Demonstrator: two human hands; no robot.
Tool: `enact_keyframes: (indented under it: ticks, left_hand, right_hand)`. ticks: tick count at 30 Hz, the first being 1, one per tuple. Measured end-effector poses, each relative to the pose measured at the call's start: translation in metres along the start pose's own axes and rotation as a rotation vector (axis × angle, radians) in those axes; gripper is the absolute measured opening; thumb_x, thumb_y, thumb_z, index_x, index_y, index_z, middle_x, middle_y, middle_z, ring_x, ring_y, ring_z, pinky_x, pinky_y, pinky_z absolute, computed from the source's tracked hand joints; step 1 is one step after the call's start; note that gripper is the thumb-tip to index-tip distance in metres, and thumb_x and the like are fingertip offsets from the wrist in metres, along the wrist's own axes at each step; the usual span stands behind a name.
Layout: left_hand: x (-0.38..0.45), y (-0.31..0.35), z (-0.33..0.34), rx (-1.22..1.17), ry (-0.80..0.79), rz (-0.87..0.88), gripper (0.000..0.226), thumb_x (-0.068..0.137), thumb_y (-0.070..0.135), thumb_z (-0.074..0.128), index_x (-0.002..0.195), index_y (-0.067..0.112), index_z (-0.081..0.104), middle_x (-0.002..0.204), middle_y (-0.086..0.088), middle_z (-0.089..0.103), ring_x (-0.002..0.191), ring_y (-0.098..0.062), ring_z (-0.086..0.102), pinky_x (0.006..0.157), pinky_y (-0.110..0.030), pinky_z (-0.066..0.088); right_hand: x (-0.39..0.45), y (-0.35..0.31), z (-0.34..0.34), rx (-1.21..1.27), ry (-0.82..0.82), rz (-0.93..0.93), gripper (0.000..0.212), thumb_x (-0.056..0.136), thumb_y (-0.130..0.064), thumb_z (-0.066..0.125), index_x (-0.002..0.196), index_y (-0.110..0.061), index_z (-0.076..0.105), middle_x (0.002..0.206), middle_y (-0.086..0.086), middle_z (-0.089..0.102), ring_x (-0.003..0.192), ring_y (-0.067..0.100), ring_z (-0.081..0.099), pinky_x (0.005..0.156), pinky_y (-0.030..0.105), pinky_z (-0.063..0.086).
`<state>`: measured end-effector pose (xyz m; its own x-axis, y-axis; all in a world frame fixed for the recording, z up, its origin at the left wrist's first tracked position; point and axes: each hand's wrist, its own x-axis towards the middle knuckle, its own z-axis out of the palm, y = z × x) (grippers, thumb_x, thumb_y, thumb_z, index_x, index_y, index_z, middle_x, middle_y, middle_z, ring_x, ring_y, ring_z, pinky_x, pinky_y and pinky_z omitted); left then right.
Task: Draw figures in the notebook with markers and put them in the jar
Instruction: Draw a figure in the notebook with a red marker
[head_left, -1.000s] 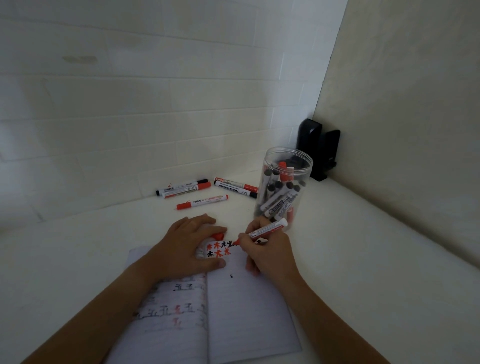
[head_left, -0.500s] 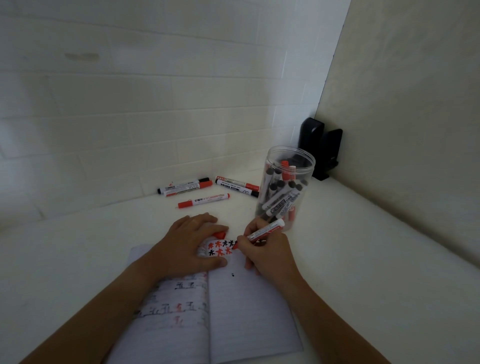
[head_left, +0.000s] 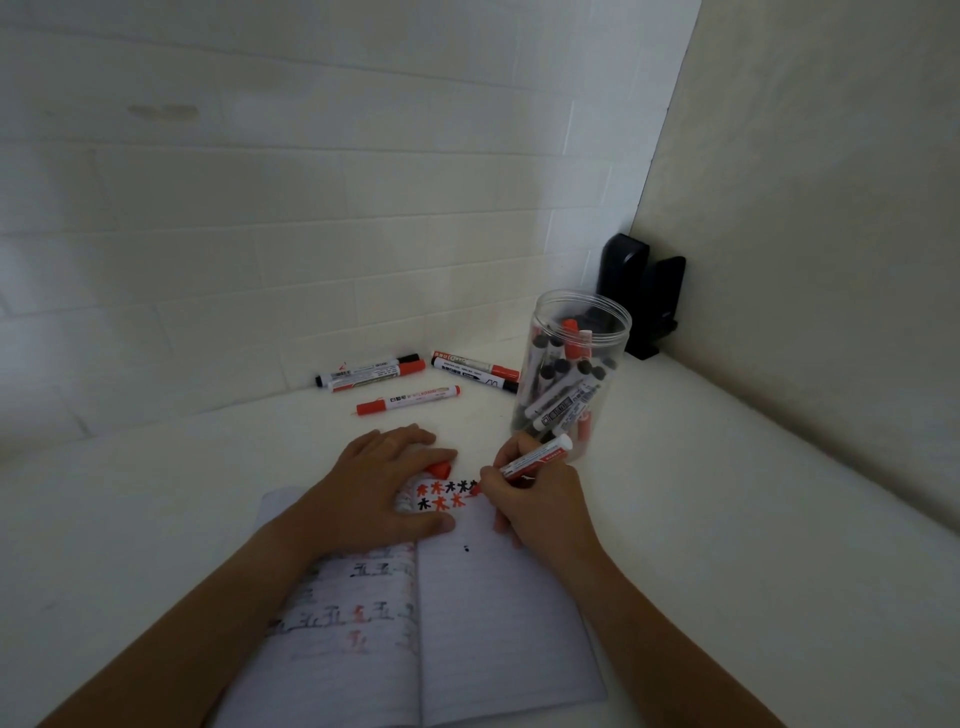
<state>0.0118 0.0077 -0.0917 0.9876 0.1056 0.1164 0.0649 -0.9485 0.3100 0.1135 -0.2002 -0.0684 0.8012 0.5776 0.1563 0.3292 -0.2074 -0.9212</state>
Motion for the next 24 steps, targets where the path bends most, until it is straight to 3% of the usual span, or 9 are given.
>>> enact_keyframes:
  ticks: [19,24]
  left_hand:
    - [0.0,-0.0014,0.0008,0.006,0.018,0.01,0.089,0.073,0.095,0.035,0.149,0.049,0.03,0.159,0.012,0.026,0.144,-0.005,0.021,0.121,-0.041,0.015]
    - [-0.0012,0.0014,-0.0013,-0.001,0.009,0.014,0.087,0.075,0.092,0.036,0.149,0.048,0.03,0.159,0.012,0.024,0.144,-0.005,0.019,0.121,-0.038,0.012]
  right_hand:
    - [0.0006,0.0021,-0.0009,-0.033,0.039,0.015,0.016,0.086,-0.009,0.069,0.082,-0.001,0.056,0.063,0.024,0.061,0.039,0.015,0.055,0.042,0.03,0.049]
    - [0.0009,0.002,0.0,-0.002,0.037,0.001,0.015,0.093,-0.012,0.067,0.084,-0.003,0.058,0.058,0.02,0.063,0.036,0.011,0.052,0.039,0.025,0.046]
